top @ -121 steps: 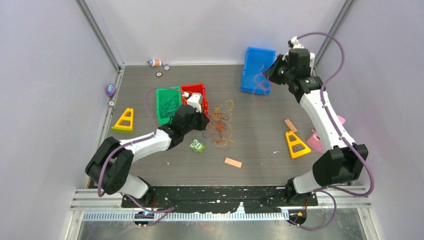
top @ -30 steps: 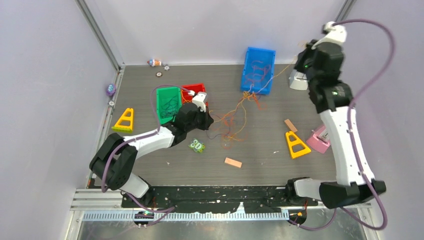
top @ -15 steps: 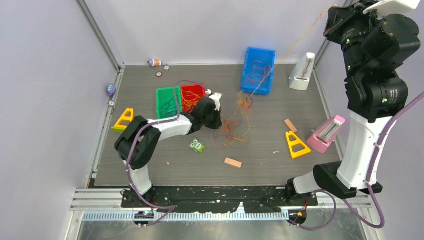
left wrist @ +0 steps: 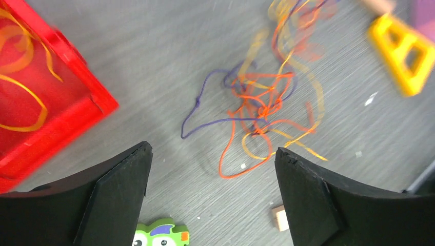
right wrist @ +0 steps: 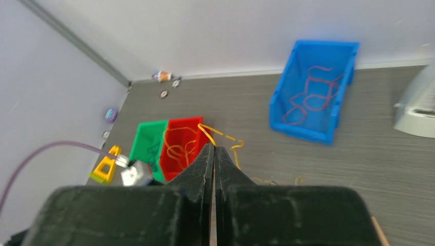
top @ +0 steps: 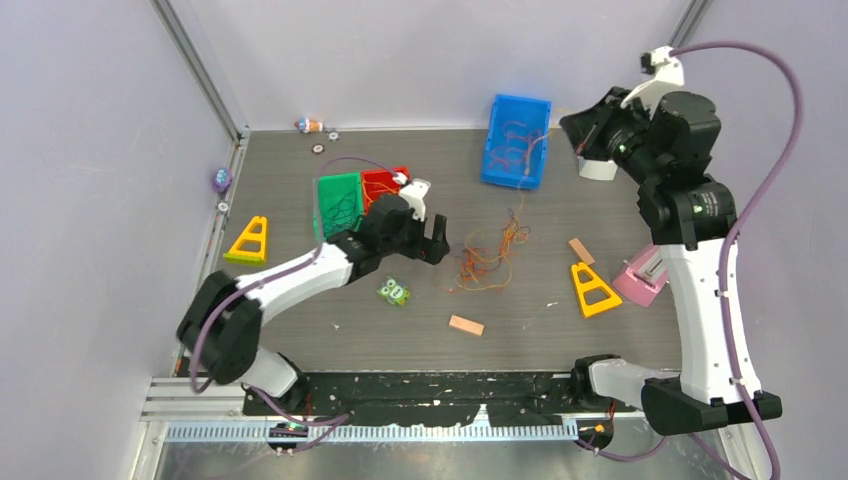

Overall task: Untangle the cables
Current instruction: Untie the cable.

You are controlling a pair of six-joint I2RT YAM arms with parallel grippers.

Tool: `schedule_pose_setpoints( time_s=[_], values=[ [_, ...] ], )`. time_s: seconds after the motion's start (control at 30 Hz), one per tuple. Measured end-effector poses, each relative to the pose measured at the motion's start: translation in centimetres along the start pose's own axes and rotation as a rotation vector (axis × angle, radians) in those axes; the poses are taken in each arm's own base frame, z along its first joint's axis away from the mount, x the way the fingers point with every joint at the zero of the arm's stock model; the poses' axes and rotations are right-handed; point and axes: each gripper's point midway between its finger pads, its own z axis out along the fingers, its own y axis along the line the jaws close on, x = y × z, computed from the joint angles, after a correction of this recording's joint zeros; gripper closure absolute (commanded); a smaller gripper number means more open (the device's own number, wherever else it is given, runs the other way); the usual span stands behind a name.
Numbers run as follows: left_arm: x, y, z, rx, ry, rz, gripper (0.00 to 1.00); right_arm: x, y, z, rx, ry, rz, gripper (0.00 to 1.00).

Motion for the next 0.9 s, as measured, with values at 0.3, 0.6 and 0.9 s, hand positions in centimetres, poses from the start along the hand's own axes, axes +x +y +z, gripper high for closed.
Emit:
schedule_pose_setpoints(
  time_s=[0.3,0.6,0.9],
  values=[
    [-11.2,-5.4,-7.4,0.19,-0.343,0.116,0.09,2.6,4.7,0.1,-0.29,0.103,0.072,0.94],
    [-14.4,-10.6,-4.0,0.337,-0.394,0.222,0.19,1.0,7.8,-1.8,-0.442,0.077,0.109,0.94],
    [-14.9,-13.4,0.9,0.375,-0.361,0.246,0.99,0.5,8.9,-2.6,-0.488,0.081,0.137,0.95]
  ],
)
